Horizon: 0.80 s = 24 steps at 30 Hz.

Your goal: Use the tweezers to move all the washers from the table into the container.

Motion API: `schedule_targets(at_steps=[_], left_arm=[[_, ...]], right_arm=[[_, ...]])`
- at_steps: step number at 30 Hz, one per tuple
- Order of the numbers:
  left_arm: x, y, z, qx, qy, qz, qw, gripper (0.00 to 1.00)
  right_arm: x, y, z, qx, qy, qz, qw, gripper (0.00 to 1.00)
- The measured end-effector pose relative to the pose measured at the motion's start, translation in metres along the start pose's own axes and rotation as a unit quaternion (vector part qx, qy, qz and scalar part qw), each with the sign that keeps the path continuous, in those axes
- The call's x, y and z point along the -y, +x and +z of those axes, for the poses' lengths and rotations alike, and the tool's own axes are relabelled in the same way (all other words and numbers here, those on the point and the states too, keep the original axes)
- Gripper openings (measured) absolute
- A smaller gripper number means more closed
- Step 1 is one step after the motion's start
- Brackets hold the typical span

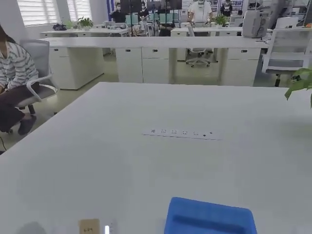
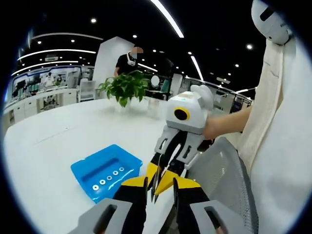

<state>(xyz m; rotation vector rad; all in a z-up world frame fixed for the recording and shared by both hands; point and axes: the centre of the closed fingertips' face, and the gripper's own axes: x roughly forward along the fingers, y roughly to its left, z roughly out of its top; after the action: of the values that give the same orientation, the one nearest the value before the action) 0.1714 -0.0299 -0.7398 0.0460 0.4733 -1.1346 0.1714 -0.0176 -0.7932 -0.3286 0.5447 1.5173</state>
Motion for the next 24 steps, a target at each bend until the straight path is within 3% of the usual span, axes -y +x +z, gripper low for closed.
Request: schedule_targets(at_steps=[5,16,24], left_arm=[[0.005,0.007,0.003,-0.011,0.020,-0.015,0.9996,0.12],[0.016,0.017,-0.005,-0.052,0.056,-0.052,0.9957,0.03],[0.018,0.020,-0.005,-0.059,0.070,-0.060,0.9940,0.00]], right_arm=[[-0.011,0.003,-0.007,-0.025,-0.038,0.018,0.9988,0.03],[-0.014,0.003,-0.014,-0.059,-0.081,0.021,0.9948,0.03],[-0.014,0.002,-0.018,-0.075,-0.101,0.018,0.9919,0.03]])
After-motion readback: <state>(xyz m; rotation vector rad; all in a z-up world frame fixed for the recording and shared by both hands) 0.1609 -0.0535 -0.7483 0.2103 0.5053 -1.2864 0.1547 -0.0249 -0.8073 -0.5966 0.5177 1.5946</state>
